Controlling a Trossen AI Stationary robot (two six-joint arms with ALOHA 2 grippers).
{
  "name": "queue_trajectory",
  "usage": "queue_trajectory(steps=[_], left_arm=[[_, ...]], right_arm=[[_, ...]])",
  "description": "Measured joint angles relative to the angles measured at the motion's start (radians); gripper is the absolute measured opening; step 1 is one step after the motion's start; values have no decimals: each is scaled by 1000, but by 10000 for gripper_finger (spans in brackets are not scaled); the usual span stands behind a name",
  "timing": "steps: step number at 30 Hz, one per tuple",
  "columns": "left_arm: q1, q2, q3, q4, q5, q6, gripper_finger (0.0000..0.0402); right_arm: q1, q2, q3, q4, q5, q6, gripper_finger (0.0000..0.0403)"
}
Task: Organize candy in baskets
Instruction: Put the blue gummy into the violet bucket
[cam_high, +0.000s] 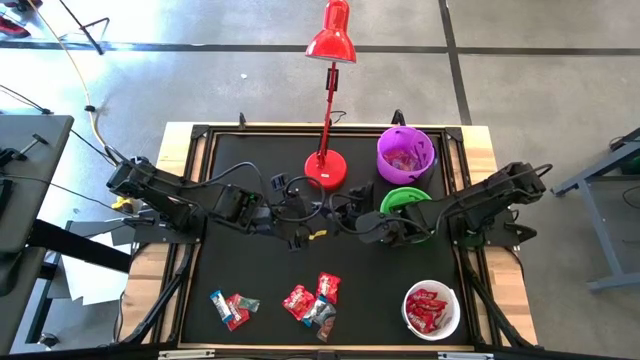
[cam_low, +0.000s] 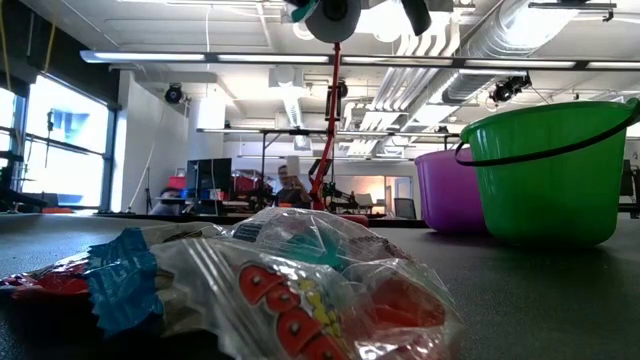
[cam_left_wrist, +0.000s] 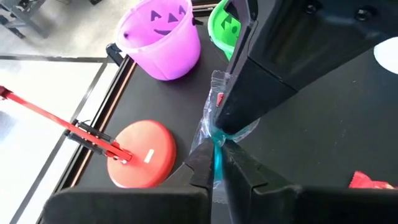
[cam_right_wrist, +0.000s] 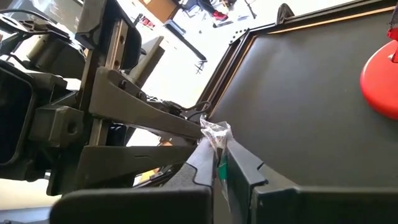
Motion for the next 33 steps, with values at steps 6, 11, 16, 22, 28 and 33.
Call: queue_trajectory(steps=[6, 11, 16, 22, 28, 33], left_arm=[[1, -16, 0, -12, 52, 0, 42], [0, -45, 0, -16, 81, -1, 69], [0, -89, 1, -36, 81, -1, 95], [0, -156, 0, -132, 56, -45, 113], [4, -240, 0, -265, 13, -209, 113], [23, -292, -1, -345, -64, -297, 113]], right_arm=[[-7, 0, 0, -1, 2, -6, 3], [-21, 0, 0, -1, 13, -27, 2], [-45, -2, 0, -22, -5, -27, 2], [-71, -39, 0, -100, -39, -27, 2], [-77, -144, -1, -281, -28, -27, 2], [-82, -241, 0, -499, 7, -19, 2]])
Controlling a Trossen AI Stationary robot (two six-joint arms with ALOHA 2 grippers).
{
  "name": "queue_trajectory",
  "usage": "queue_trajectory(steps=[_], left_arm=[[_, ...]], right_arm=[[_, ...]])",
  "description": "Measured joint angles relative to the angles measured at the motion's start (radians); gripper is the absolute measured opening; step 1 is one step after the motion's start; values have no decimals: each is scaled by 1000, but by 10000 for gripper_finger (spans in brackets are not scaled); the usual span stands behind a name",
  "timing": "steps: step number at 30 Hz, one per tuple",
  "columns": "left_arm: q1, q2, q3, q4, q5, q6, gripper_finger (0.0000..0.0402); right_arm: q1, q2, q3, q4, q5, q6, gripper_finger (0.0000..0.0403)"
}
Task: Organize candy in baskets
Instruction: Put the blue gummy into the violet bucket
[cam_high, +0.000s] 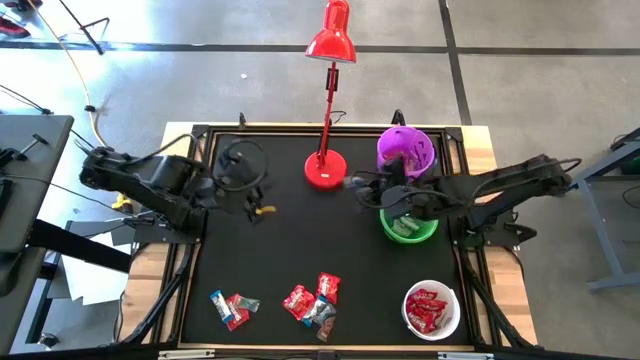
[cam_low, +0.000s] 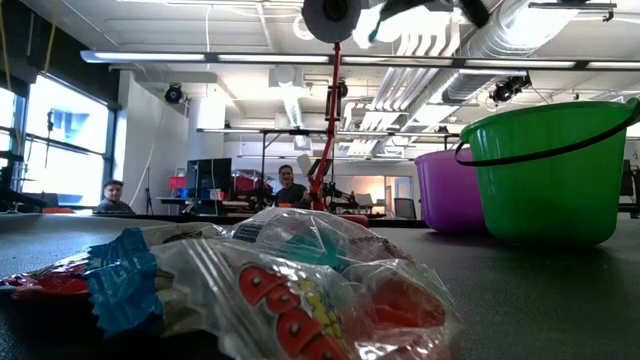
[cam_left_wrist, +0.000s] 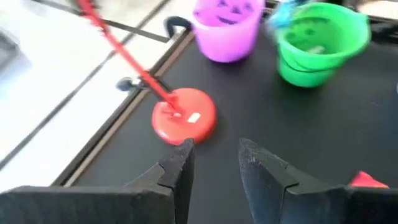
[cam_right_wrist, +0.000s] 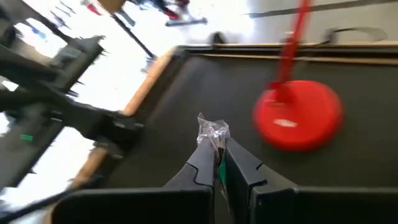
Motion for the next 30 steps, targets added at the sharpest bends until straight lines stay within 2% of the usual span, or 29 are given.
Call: queue_trajectory(steps=[8, 13, 21, 23, 27, 30], left_arm=[[66, -75, 1, -6, -119, -3, 113], [119, -104, 1, -4, -193, -42, 113], [177, -110, 1, -3, -199, -82, 113], [183, -110, 1, -3, -198, -92, 113], [187, -110, 1, -3, -197, -106, 113], [187, -110, 1, -4, -196, -106, 113]], right_arm=[[-96, -142, 0, -485, 14, 129, 2], [-239, -185, 0, -649, 14, 109, 2], [-519, -190, 0, -636, 12, -191, 3], [-569, -190, 0, -616, -32, -268, 8], [-642, -190, 0, -560, -197, -384, 44], [-662, -186, 0, -521, -216, -455, 81]])
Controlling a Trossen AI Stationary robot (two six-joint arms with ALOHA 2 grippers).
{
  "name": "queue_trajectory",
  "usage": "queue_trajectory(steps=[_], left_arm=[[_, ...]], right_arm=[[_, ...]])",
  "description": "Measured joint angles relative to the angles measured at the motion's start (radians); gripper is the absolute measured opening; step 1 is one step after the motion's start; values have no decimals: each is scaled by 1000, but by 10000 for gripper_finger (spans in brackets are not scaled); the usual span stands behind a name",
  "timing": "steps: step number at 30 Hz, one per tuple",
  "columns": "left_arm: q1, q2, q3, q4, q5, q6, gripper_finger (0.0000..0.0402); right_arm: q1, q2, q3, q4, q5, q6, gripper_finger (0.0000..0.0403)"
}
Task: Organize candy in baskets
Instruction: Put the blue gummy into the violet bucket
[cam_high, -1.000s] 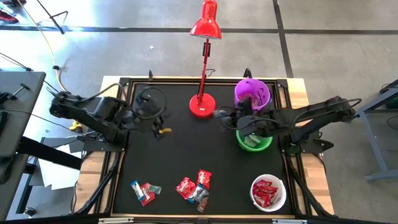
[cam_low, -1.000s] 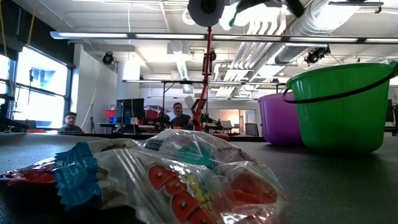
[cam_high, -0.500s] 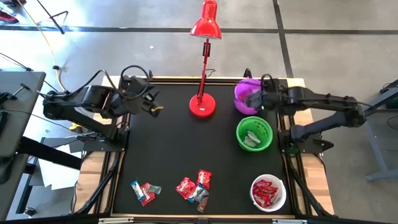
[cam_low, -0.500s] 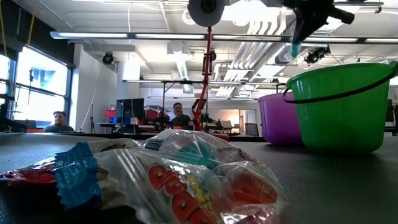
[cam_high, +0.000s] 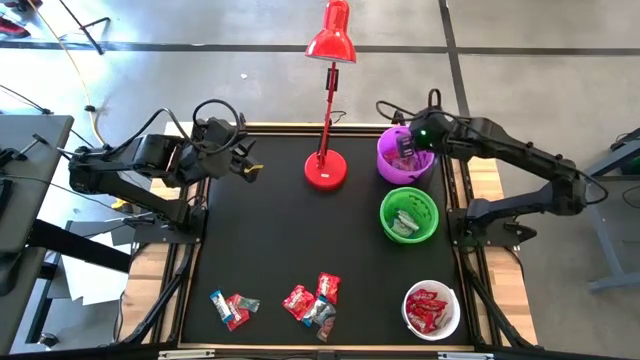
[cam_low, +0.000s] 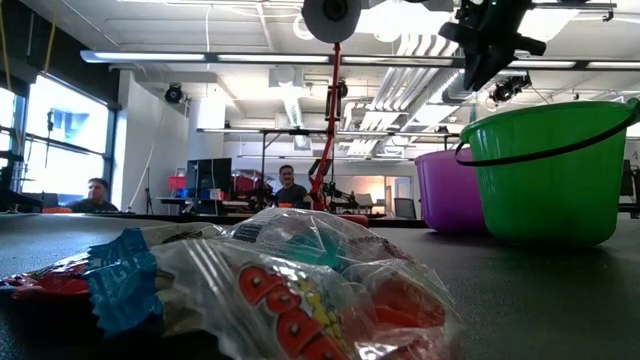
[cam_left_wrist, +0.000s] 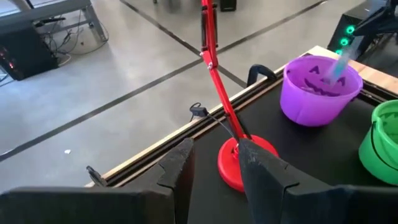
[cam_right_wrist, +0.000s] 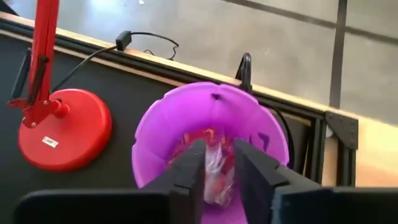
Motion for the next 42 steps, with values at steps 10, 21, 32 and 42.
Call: queue_trajectory(steps=[10, 21, 32, 42], left_arm=[[0, 0, 0, -16, 266, 1, 113], [-102, -1, -137, -189, 1026, 59, 113], [-387, 1, -409, -57, 1109, -88, 113], [-560, 63, -580, 381, 1098, -223, 113]], right_arm=[[-21, 0, 0, 42, -264, 1, 137], [210, 1, 0, 280, -565, 91, 138], [564, 107, 0, 425, -419, 350, 138], [750, 267, 0, 508, -412, 588, 138]])
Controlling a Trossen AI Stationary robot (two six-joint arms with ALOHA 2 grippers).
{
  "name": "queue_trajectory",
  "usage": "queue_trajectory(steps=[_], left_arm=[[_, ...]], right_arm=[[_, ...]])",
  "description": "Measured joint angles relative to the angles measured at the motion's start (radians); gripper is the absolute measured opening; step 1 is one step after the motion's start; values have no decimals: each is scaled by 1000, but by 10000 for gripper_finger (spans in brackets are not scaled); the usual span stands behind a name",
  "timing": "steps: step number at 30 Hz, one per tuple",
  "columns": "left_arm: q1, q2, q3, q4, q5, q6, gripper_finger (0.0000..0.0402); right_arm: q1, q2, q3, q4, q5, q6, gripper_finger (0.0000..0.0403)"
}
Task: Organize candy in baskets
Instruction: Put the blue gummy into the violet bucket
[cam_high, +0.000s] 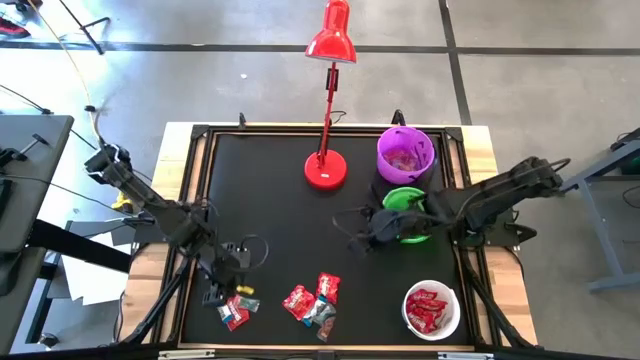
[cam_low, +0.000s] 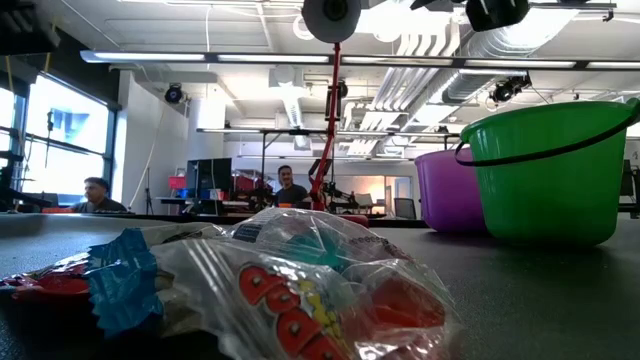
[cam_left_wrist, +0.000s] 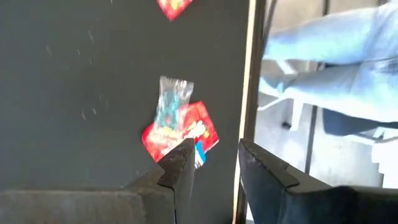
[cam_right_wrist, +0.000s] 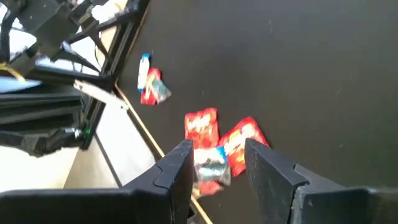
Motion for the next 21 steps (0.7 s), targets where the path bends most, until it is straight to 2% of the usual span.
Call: queue_trajectory(steps=[5, 14, 21], left_arm=[[-55, 109, -1, 35, 0, -40, 113], [-84, 328, -1, 48, -16, 5, 113], [-84, 408, 10, 54, -1, 23, 113]], right_arm=[[54, 30, 0, 9, 0, 45, 138], [103, 32, 0, 27, 35, 45, 138], [104, 31, 0, 36, 56, 44, 138]])
